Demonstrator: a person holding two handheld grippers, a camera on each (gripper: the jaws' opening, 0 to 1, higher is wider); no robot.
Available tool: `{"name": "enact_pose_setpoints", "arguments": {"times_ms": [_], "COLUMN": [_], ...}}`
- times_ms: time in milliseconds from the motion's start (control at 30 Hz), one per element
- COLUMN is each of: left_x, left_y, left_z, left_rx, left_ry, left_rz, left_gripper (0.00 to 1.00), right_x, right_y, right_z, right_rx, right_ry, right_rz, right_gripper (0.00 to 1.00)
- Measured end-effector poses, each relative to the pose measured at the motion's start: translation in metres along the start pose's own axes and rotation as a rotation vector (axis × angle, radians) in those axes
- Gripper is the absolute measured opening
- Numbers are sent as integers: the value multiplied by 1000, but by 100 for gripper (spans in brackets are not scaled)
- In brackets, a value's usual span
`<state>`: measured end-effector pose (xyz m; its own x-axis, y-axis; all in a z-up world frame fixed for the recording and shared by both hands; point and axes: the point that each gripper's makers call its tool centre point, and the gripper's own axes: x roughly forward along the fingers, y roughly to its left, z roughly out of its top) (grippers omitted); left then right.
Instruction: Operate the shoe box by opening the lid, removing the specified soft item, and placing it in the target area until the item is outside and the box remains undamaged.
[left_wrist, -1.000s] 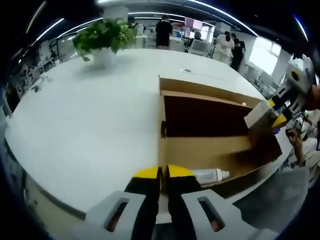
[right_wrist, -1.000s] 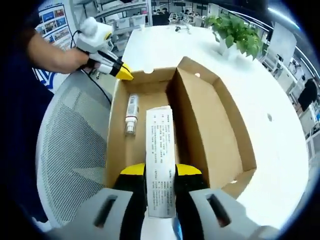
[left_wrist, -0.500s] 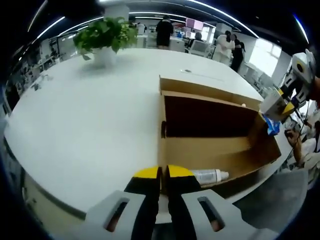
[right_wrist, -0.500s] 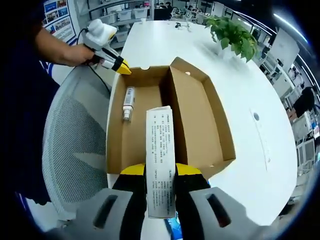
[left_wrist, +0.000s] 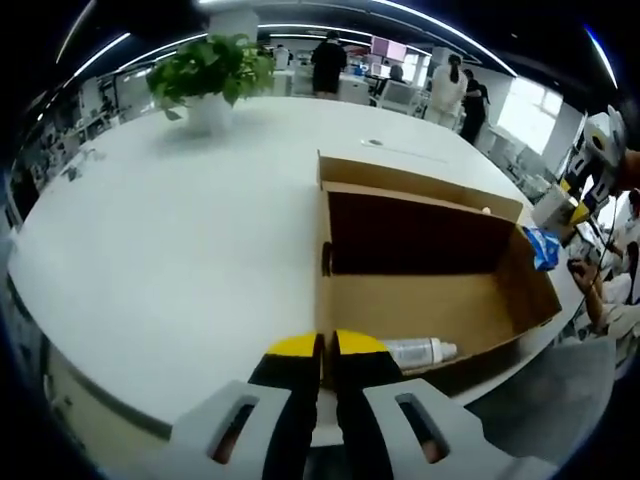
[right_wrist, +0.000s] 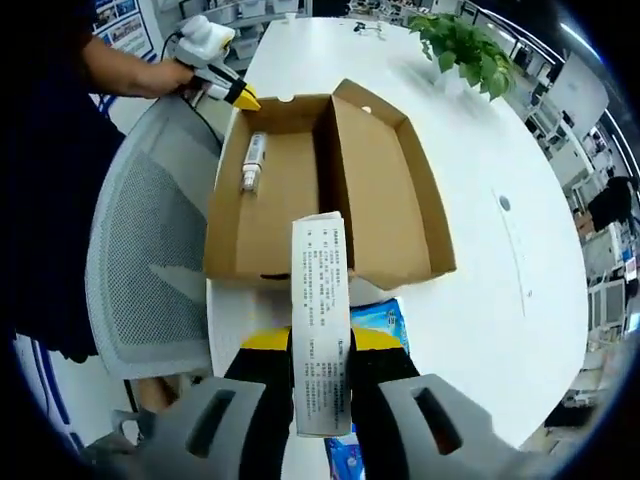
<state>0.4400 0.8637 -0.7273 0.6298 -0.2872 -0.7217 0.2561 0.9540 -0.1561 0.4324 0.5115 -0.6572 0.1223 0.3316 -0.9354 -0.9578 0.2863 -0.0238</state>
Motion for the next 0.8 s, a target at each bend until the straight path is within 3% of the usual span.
{"name": "enact_pose_setpoints", "arguments": {"times_ms": [400,800], "left_x": [-1,-2], "left_y": [1,4], "left_z": [-1,-2], "left_rx": [37,52], "left_ry": [8,12], "left_rz": [35,64], "left_gripper": [1,0], "right_x": [-13,-22], "right_y": [-20,-33], "right_z": [-50,-86], "right_rx": [20,42], "right_ry": [56,88], "right_rz": [-18,-32], "right_gripper": [18,18]}}
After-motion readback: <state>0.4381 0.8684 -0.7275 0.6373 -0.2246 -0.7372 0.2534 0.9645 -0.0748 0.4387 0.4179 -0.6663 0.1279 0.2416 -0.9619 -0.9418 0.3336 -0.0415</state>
